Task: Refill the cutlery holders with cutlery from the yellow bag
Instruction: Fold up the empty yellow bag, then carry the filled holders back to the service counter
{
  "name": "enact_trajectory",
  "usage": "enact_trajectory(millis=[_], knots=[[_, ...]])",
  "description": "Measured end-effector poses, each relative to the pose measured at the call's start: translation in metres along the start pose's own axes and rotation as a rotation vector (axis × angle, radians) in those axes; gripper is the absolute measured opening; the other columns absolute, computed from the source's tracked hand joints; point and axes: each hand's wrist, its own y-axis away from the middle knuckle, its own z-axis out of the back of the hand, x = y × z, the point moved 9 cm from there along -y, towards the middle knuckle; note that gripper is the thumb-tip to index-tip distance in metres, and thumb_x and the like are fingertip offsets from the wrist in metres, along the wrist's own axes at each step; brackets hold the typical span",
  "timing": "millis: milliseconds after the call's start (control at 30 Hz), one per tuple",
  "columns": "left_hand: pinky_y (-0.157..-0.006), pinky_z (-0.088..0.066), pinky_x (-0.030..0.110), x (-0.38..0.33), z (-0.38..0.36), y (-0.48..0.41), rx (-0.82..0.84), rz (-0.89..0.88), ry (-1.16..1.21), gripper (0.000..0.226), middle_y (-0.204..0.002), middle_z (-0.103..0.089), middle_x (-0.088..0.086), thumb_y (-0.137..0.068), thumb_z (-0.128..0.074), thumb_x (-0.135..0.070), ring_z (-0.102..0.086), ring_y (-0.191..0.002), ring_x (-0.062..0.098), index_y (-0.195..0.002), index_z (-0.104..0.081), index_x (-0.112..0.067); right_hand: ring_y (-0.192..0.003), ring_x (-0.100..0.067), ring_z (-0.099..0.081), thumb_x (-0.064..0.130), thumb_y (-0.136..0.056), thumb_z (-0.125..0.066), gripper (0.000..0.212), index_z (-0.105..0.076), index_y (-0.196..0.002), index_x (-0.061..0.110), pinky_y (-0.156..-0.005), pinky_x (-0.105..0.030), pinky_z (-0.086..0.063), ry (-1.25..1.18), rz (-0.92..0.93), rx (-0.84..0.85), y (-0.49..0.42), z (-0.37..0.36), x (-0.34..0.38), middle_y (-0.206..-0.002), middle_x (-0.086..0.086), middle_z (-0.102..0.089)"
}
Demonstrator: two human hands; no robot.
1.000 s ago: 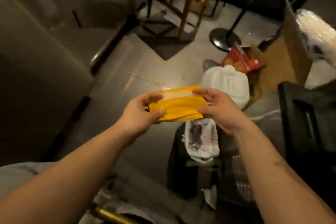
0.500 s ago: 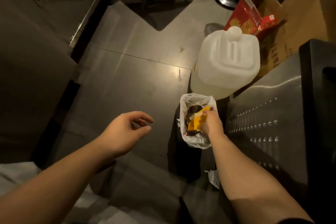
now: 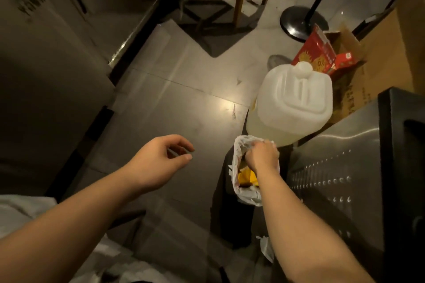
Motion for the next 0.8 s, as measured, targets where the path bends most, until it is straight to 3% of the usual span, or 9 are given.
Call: enact_trajectory(millis=[67,200,333,433,500,633,800], knots=[[-0.074,-0.057,0.035,-0.019,0.033,0.008,-0.097,-0.065,0.084,0.010,-0.090,-0.071,0.000,-0.094,-0.069,-0.019,-0.068,-0.080,0.014,-0.095,-0.073,-0.028,-0.106,-0.022,-0.063,0.025,-0.099,-0.054,0.024,-0.066,-0.120,0.021,-0.093,-0.036,-0.051,-0.372,0.144,-0.087,0.017,0.039,0.054,-0.113,-0.002,-0.069],[-0.071,-0.055,0.035,-0.056,0.113,0.042,-0.350,-0.195,0.278,0.009,-0.080,-0.071,0.007,-0.095,-0.067,-0.014,-0.065,-0.072,0.015,-0.091,-0.072,-0.019,-0.077,0.002,-0.061,0.019,-0.096,-0.064,0.006,-0.069,-0.093,0.021,-0.069,-0.010,-0.045,-0.800,0.611,-0.170,0.108,0.132,0.193,-0.080,0.013,-0.065],[-0.069,-0.057,0.027,-0.068,0.199,0.109,-0.547,-0.330,0.343,0.007,-0.078,-0.071,0.003,-0.095,-0.067,-0.014,-0.066,-0.072,0.016,-0.093,-0.073,-0.017,-0.074,-0.006,-0.062,0.017,-0.097,-0.064,0.009,-0.069,-0.090,0.014,-0.066,-0.017,-0.049,-0.900,0.992,-0.085,0.213,0.182,0.306,-0.074,0.011,-0.064],[-0.065,-0.053,0.034,-0.050,0.251,0.163,-0.666,-0.382,0.393,0.013,-0.070,-0.069,0.003,-0.093,-0.071,-0.013,-0.063,-0.067,0.016,-0.085,-0.074,-0.023,-0.070,-0.010,-0.061,0.013,-0.096,-0.065,0.010,-0.070,-0.087,0.011,-0.067,-0.026,-0.051,-0.960,1.138,0.010,0.273,0.193,0.368,-0.072,0.005,-0.065],[-0.063,-0.051,0.029,-0.025,0.298,0.210,-0.797,-0.378,0.425,0.017,-0.067,-0.067,-0.002,-0.090,-0.071,-0.015,-0.061,-0.065,0.015,-0.080,-0.074,-0.028,-0.069,-0.018,-0.061,0.013,-0.096,-0.065,0.011,-0.069,-0.086,0.011,-0.065,-0.030,-0.050,-0.959,1.252,0.089,0.323,0.192,0.420,-0.072,-0.002,-0.065],[-0.063,-0.051,0.025,0.013,0.376,0.307,-1.026,-0.389,0.465,0.015,-0.070,-0.067,0.002,-0.092,-0.069,-0.007,-0.060,-0.064,0.016,-0.083,-0.072,-0.019,-0.064,-0.031,-0.055,0.012,-0.096,-0.065,0.017,-0.068,-0.080,0.009,-0.060,-0.037,-0.045,-0.973,1.430,0.280,0.419,0.185,0.514,-0.067,-0.009,-0.061],[-0.062,-0.049,0.026,0.066,0.507,0.448,-1.331,-0.363,0.414,0.014,-0.068,-0.065,0.001,-0.091,-0.072,-0.011,-0.059,-0.065,0.016,-0.080,-0.073,-0.021,-0.060,-0.009,-0.057,0.023,-0.087,-0.064,0.015,-0.070,-0.078,0.013,-0.060,-0.022,-0.046,-1.010,1.687,0.540,0.569,0.190,0.671,-0.064,-0.003,-0.064]])
